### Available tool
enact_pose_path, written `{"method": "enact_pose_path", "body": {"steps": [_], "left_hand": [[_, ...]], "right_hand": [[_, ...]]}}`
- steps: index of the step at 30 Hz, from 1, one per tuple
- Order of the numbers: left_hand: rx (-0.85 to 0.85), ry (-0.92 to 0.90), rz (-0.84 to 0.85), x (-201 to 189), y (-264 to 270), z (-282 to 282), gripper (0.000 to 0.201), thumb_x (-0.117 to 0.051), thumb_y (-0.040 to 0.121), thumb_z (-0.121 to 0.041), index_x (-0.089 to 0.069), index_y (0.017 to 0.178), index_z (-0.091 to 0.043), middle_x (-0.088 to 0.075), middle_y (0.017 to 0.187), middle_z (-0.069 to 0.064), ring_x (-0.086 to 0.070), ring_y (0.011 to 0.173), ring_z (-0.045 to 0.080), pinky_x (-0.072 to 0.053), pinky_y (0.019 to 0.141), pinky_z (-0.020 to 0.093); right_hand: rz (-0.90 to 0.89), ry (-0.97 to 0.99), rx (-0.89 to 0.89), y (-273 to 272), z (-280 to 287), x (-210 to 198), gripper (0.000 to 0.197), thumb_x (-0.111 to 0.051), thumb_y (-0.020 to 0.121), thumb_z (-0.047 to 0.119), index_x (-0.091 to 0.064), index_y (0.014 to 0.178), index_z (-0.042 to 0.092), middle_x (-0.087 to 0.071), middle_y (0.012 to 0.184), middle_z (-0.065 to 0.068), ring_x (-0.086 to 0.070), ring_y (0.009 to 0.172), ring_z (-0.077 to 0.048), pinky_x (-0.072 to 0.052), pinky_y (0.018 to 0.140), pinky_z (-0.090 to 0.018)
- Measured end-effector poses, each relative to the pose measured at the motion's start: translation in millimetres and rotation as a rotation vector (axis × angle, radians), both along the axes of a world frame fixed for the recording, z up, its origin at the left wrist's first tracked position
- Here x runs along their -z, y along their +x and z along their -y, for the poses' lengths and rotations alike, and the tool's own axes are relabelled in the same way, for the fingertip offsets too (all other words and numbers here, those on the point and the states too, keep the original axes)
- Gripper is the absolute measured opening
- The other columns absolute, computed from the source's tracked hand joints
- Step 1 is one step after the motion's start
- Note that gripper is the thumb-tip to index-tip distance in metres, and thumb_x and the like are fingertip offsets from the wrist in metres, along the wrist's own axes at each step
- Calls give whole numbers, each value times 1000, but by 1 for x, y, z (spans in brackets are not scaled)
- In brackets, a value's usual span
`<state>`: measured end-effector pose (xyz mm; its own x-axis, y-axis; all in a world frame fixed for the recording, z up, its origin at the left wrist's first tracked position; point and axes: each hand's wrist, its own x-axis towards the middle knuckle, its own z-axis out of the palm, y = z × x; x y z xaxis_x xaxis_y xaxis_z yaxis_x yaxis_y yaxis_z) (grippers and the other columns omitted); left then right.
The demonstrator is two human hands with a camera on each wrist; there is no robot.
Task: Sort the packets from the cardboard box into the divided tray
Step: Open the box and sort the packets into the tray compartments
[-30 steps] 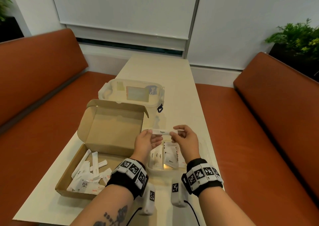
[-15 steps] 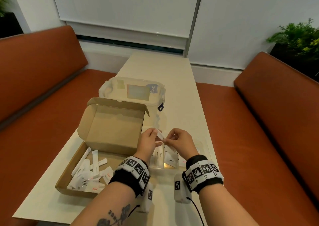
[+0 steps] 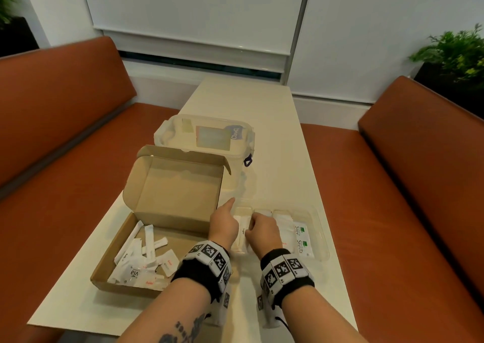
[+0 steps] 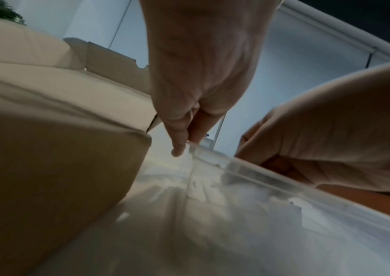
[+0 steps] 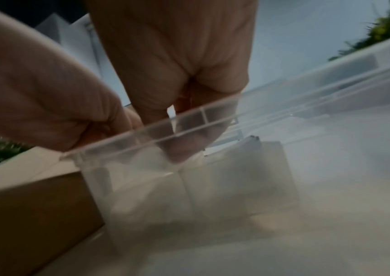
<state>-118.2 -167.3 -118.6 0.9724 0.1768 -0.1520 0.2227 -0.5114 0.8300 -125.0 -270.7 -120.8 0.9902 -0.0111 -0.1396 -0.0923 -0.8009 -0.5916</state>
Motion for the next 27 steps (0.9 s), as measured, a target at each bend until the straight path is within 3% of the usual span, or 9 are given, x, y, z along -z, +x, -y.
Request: {"method": "enact_pose_path", "body": {"steps": [4, 6, 8, 14, 22, 27], "left_hand": [[-7, 2, -4, 1, 0, 0, 66, -29, 85, 15, -42, 142, -15, -46, 143, 10, -44, 131, 25, -39, 99, 24], [-6, 10, -6, 1, 0, 0, 67, -29, 85, 16, -42, 142, -16, -47, 142, 10, -45, 129, 25, -39, 98, 25], [-1, 12, -11, 1, 0, -1, 67, -30, 85, 16, -41, 142, -17, -47, 142, 10, -46, 129, 25, -39, 99, 26], [17, 0, -7, -1, -2, -1, 67, -29, 83, 16, -42, 142, -14, -48, 141, 11, -45, 129, 27, -40, 102, 28], [18, -8, -18, 1, -2, 0, 66, -28, 86, 16, -41, 143, -15, -46, 143, 10, -44, 130, 25, -38, 101, 27], [0, -38, -20, -1, -2, 0, 67, -28, 85, 17, -42, 142, -15, -44, 144, 9, -43, 131, 25, -38, 103, 27]], "right_hand": [[43, -123, -39, -1, -1, 2, 14, -46, 84, 3, -52, 88, 15, -62, 87, -7, -56, 82, -23, -35, 64, -26], [47, -161, -47, -1, 1, 2, 25, -46, 89, 9, -61, 108, 16, -64, 108, -7, -59, 99, -22, -41, 73, -27], [35, -172, -50, 0, 5, 2, 29, -48, 92, 16, -64, 116, 18, -59, 120, -5, -58, 109, -21, -44, 86, -28], [2, -205, -90, 2, 13, -1, 31, -53, 90, 13, -66, 118, 17, -52, 125, -8, -59, 107, -22, -45, 89, -28], [13, -415, -163, 1, 6, -6, 27, -52, 89, 12, -67, 112, 12, -49, 124, -11, -55, 109, -27, -51, 88, -35], [13, -384, -174, -3, 5, 1, 30, -59, 86, 20, -66, 115, 22, -48, 122, -7, -51, 111, -26, -51, 87, -37]]}}
